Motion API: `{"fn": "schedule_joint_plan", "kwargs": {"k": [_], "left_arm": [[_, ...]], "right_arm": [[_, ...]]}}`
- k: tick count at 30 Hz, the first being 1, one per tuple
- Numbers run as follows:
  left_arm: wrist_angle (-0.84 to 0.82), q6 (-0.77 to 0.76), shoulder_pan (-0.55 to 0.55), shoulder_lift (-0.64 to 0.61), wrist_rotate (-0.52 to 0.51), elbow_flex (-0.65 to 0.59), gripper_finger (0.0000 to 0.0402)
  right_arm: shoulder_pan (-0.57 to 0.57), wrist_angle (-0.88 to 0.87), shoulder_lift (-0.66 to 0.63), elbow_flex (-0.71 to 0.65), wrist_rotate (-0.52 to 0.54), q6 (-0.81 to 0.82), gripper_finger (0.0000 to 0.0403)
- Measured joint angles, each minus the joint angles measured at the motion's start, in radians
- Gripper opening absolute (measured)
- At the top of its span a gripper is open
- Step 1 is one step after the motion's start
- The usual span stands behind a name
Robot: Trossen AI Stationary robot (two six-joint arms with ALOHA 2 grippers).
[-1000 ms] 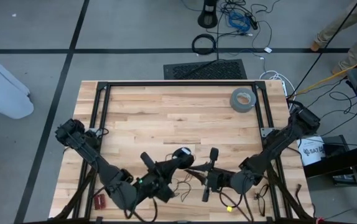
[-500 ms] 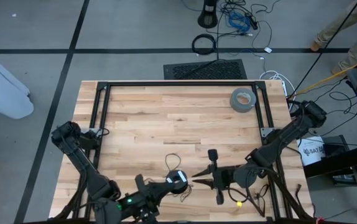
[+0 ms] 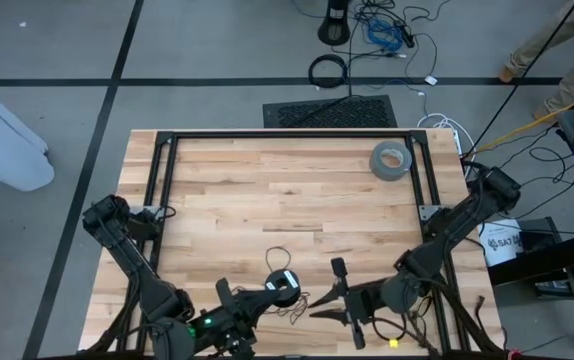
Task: Coil cords
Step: Coil the black wire onto the spool
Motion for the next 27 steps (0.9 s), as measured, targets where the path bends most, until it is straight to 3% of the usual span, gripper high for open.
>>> {"fn": "schedule_joint_plan", "kwargs": {"k": [11,27], "left_arm": [[-0.002,0.018,-0.003,0.0,0.005,0.0,0.0002],[0.0,0.022,-0.015,0.0,0.017,0.0,0.0002]], "right_arm": [[-0.046,0.031,0.009,0.0,0.009,0.013,0.0151],[-0.063,0.045,0.016,0.0,0.006,0.036,0.013]]}}
